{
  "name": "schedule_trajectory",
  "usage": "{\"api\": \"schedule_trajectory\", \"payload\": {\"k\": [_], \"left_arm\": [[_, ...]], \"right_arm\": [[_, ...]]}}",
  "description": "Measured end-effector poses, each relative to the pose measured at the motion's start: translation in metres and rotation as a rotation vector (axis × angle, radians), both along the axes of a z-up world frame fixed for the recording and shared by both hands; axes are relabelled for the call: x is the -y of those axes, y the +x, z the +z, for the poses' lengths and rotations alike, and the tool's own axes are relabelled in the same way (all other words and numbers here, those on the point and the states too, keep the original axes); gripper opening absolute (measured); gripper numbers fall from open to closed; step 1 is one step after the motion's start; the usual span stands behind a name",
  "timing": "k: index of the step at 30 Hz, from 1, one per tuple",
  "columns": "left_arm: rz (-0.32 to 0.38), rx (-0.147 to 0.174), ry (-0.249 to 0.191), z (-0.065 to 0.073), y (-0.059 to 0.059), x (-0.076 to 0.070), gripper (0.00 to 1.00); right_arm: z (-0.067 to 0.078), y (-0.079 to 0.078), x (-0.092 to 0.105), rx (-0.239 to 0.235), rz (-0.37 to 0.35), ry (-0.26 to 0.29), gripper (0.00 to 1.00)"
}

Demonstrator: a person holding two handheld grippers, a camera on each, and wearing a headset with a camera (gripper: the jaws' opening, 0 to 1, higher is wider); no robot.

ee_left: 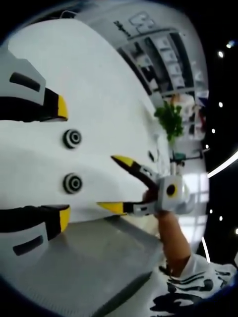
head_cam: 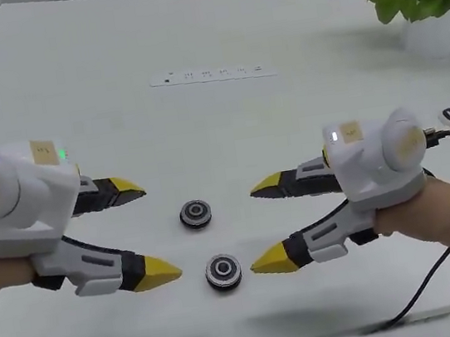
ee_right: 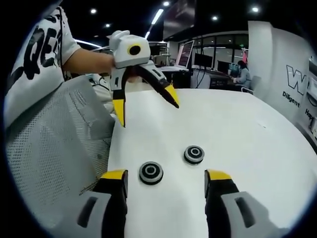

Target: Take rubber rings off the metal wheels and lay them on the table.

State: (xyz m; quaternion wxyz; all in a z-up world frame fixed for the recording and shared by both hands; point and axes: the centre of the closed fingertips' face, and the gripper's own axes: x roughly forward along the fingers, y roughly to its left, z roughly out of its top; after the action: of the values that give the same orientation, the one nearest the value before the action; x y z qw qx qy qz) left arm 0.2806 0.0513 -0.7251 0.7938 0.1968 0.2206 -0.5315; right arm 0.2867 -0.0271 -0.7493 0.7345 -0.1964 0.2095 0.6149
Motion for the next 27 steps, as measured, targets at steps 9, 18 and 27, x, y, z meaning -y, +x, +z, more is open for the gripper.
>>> {"api": "schedule_trajectory", "payload": {"k": [9, 18, 27], "left_arm": [[-0.022, -0.010, 0.006, -0.005, 0.002, 0.010, 0.68], [-0.048, -0.029, 0.015, -0.012, -0.002, 0.018, 0.64], [-0.063, -0.048, 0.023, -0.020, -0.005, 0.023, 0.61]], "right_arm": [[-0.004, 0.000, -0.004, -0.001, 0.020, -0.013, 0.56], [-0.009, -0.002, -0.010, -0.009, 0.044, -0.023, 0.54], [-0.017, -0.007, -0.011, -0.018, 0.058, -0.038, 0.51]]}}
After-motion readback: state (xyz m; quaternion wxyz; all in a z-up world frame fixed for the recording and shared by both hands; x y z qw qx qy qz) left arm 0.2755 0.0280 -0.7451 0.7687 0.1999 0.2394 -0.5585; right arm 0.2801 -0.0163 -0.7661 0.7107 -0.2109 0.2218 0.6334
